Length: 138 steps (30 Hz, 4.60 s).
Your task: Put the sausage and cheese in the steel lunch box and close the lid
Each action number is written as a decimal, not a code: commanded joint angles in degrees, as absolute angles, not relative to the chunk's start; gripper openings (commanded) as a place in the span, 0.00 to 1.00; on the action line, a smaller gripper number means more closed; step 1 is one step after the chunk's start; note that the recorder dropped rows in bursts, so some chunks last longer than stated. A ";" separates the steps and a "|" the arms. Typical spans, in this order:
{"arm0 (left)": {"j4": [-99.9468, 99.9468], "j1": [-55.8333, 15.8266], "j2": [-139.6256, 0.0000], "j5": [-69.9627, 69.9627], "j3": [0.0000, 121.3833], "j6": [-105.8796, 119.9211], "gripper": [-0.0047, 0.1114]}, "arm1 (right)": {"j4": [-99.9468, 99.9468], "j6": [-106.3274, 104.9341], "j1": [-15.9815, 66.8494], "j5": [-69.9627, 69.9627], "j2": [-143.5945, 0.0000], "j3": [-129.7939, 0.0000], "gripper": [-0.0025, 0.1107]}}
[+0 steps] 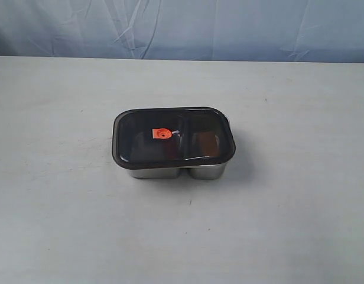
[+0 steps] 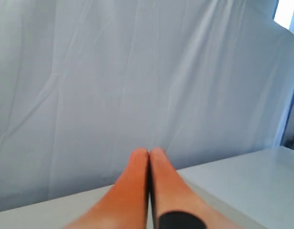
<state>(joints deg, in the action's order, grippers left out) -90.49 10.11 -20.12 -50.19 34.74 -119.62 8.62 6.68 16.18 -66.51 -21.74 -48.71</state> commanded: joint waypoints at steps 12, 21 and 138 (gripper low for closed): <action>-99.95 10.27 -15.32 -44.41 32.76 -119.73 0.04 | 5.42 8.99 15.99 -69.96 -3.28 -48.71 0.01; -99.95 10.27 -15.32 -21.52 26.58 -119.73 0.04 | -3.86 9.47 15.99 -61.59 -1.23 -39.27 0.01; -99.95 1.05 0.00 -12.32 0.00 -119.35 0.04 | 2.05 9.47 15.99 -13.00 0.00 0.00 0.01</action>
<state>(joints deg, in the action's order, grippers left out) -100.24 1.18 -0.29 -12.00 0.27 -119.51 2.01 9.62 16.18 -13.07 -0.39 -0.13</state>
